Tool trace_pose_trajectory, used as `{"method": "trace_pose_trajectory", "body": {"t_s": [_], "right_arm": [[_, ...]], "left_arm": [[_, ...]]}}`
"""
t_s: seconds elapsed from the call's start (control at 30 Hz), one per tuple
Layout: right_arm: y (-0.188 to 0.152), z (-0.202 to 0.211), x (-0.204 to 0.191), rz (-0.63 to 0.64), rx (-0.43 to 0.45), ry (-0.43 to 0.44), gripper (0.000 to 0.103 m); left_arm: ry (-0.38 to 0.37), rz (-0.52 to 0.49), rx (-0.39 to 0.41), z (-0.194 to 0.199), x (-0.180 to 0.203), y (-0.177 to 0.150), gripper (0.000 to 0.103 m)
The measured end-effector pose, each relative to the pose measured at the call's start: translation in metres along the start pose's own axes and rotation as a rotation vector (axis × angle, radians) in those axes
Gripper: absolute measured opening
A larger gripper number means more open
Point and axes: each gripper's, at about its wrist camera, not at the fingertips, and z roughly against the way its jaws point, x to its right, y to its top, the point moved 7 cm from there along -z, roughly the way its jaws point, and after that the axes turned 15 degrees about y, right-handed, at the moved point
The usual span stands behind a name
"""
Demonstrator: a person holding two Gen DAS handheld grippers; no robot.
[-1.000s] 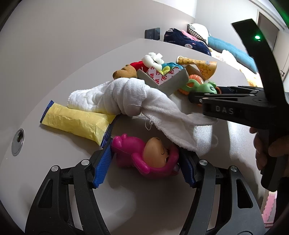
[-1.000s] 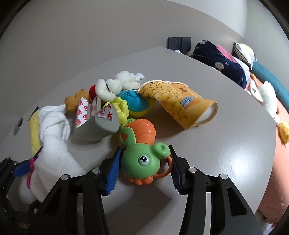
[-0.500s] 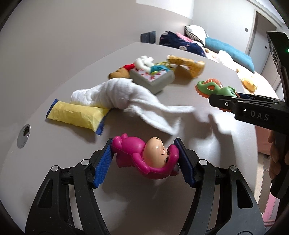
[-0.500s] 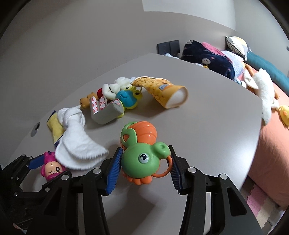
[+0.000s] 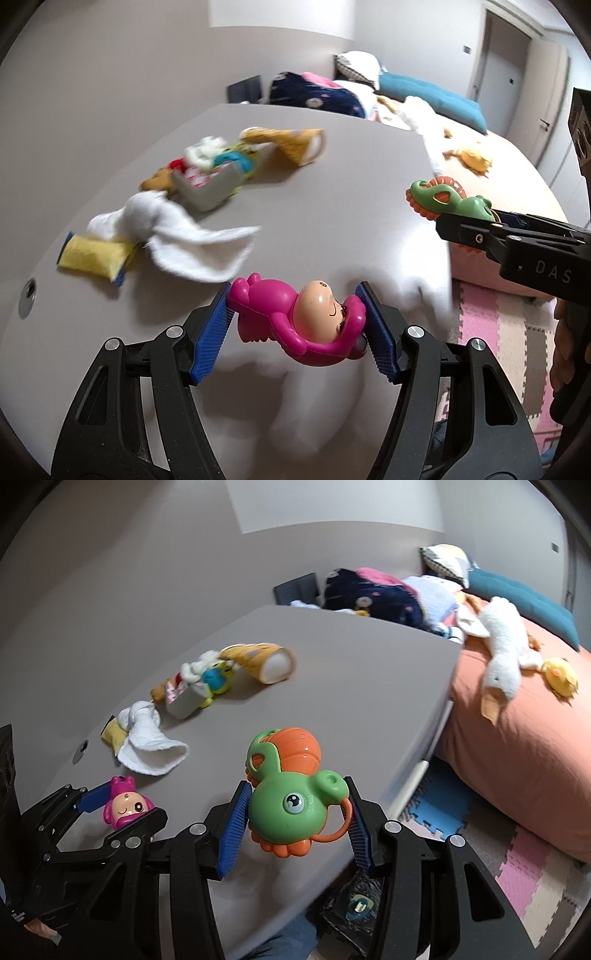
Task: Collect trash
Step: 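Carry the turtle and doll over the black bin and open both tools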
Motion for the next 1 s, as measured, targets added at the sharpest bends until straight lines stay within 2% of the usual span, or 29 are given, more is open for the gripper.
{"method": "trace_pose_trajectory", "body": {"t_s": [0.57, 1.0], "right_arm": [[-0.027, 0.086, 0.075, -0.112, 0.092, -0.116, 0.051], [-0.053, 0.129, 0.122, -0.202, 0.128, -0.205, 0.051]], "left_arm": [[-0.136, -0.158, 0.048, 0.03, 0.112, 0.014, 0.065], [-0.233, -0.289, 0.057, 0.046, 0.186, 0.012, 0.065]]}}
